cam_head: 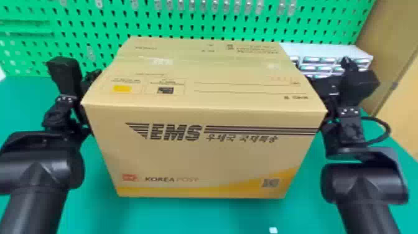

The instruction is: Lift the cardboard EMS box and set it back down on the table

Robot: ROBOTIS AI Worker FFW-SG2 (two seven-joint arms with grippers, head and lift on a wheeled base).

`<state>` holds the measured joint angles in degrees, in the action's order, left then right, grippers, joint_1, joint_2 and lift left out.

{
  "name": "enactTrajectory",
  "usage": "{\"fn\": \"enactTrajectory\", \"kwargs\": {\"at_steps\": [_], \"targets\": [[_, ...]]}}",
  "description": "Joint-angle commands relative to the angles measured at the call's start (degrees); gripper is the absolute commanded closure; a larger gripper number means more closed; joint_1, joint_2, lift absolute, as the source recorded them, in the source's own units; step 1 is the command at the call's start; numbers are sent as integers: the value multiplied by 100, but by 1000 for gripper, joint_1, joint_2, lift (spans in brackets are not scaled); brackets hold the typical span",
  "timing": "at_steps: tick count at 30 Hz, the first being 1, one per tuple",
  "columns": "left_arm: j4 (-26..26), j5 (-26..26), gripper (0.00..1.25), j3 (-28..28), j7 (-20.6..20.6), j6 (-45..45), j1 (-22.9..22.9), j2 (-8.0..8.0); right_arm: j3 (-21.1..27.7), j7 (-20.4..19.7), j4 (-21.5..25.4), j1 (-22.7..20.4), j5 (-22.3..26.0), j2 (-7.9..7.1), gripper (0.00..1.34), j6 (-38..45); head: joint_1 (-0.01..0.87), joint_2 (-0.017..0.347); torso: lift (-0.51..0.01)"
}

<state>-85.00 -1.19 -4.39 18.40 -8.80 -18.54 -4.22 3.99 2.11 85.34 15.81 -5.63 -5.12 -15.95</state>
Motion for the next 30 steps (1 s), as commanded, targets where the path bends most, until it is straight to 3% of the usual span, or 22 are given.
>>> {"fn": "enactTrajectory", "kwargs": {"at_steps": [1,30], "targets": [[18,66,524,0,348,-26,26,0,-12,0,0,1,-26,2,78,13,678,-14,-100],[211,66,529,44,252,18,474,0,-38,0,-351,-412,-105,90,78,49,678,-14,-100]]}}
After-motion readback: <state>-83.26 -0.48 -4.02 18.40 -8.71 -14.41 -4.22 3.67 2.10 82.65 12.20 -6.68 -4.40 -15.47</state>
